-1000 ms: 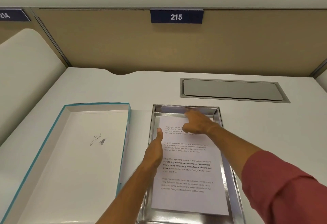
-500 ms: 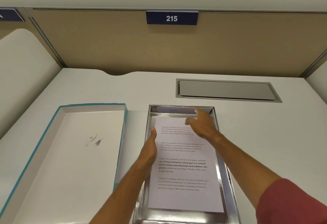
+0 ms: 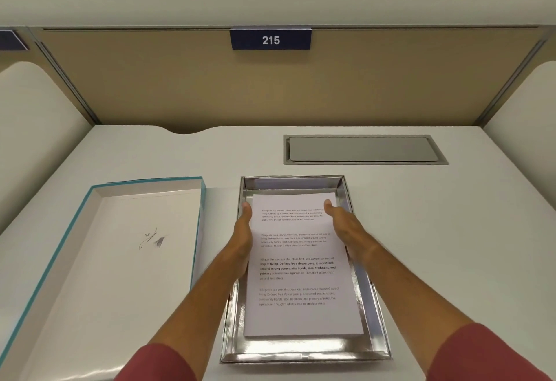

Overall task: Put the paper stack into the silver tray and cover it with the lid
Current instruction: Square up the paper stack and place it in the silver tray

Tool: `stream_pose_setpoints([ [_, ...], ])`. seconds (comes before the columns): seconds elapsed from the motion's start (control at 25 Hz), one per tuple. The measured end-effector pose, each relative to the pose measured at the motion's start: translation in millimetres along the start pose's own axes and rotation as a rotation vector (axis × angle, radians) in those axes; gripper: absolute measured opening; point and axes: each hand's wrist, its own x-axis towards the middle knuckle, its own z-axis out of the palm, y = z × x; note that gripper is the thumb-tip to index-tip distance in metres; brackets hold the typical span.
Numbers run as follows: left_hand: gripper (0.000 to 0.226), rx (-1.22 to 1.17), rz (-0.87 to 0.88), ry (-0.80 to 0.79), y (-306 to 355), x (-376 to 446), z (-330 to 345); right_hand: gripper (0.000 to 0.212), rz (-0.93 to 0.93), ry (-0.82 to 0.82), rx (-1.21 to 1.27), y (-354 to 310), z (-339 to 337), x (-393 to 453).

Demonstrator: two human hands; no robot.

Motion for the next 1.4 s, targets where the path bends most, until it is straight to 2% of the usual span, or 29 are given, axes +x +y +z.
stream_pose_setpoints([
  [0.24, 0.044, 0.062, 0.051, 0.03, -8.2, -8.2, 4.7, 0.048, -0.011, -0.023, 0.002, 9.8, -0.3, -20.3],
  [0.36, 0.064, 0.092, 0.06, -0.024, -29.1, -21.2, 5.3, 0.057, -0.001, 0.006, -0.024, 29.8, 4.4, -41.8],
  [0.56, 0.078, 0.115, -0.003, -0.012, -65.8, -49.3, 0.8, 0.047, 0.02, -0.045, 0.006, 64.1, 0.5, -79.7],
  [0.76, 0.056, 0.046, -0.027, 0.098, -58.6, -70.8, 1.1, 0.056, 0.055, -0.054, 0.025, 73.3, -3.5, -89.0],
  [0.8, 0.058, 0.037, -0.041, 0.111, -56.3, -71.1, 1.1, 0.056, 0.067, -0.057, 0.031, 71.0, -6.2, -87.7],
  [0.92, 0.081, 0.003, -0.086, 0.096, -53.0, -72.7, 1.9, 0.056, 0.101, -0.069, 0.076, 65.9, -13.7, -86.4],
  [1.04, 0.088, -0.005, -0.09, 0.091, -54.6, -74.2, 2.9, 0.055, 0.098, -0.103, 0.065, 68.7, -14.4, -84.5],
  [1.16, 0.08, 0.027, -0.068, 0.114, -55.6, -74.4, 3.5, 0.052, 0.081, -0.094, 0.059, 69.1, -11.2, -85.6],
  [1.28, 0.052, 0.051, -0.031, 0.126, -56.6, -80.7, 6.6, 0.052, 0.062, -0.099, 0.04, 70.8, -10.2, -86.8],
  [1.4, 0.064, 0.074, -0.009, 0.104, -62.2, -81.9, 8.6, 0.051, 0.036, -0.114, 0.039, 71.1, -10.6, -89.1],
])
